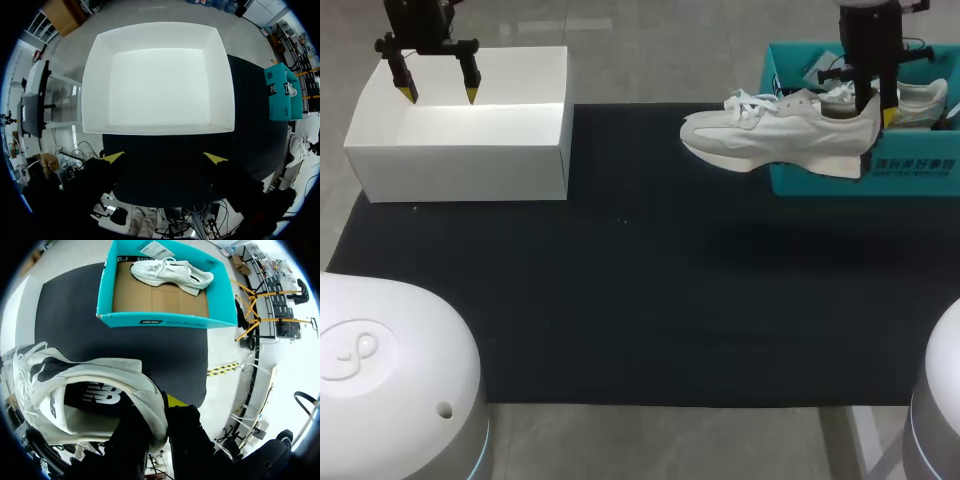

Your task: Take the shoe out of the shoebox, open the shoe tongue, remove and reinsert the insole, then place the shoe into the shoebox

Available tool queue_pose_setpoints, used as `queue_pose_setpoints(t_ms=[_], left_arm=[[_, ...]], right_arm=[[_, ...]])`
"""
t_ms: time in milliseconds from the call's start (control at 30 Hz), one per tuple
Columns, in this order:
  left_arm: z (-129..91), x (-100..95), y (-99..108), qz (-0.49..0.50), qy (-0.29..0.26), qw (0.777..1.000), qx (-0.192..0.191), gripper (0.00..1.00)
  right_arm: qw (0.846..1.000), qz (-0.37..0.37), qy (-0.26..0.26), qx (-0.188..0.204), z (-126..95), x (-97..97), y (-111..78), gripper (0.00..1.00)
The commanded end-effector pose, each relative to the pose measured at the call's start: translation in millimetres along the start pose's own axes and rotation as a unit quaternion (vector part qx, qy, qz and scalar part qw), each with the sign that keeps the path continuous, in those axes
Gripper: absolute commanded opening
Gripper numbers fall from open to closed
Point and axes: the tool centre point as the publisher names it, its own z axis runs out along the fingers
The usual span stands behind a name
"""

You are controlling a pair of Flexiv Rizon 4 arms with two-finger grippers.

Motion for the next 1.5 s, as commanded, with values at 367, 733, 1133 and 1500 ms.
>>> queue_pose_setpoints(t_ms=[367, 733, 1133, 1500], left_arm=[[0, -0.1, 0, 0.000, 0.000, 1.000, 0.000, 1.00], [0, -0.1, 0, 0.000, 0.000, 1.000, 0.000, 1.00], [0, -0.1, 0, 0.000, 0.000, 1.000, 0.000, 1.00], [0, -0.1, 0, 0.000, 0.000, 1.000, 0.000, 1.00]], right_arm=[[1.000, 0.000, 0.001, 0.000, -2, -0.7, 0.4, 0.00], [1.000, 0.000, 0.001, 0.000, -2, -0.7, 0.4, 0.00], [1.000, 0.009, -0.026, -0.008, 19, 40.3, -32.1, 0.00], [1.000, -0.006, -0.015, -0.009, 49, 80.7, -34.1, 0.00]])
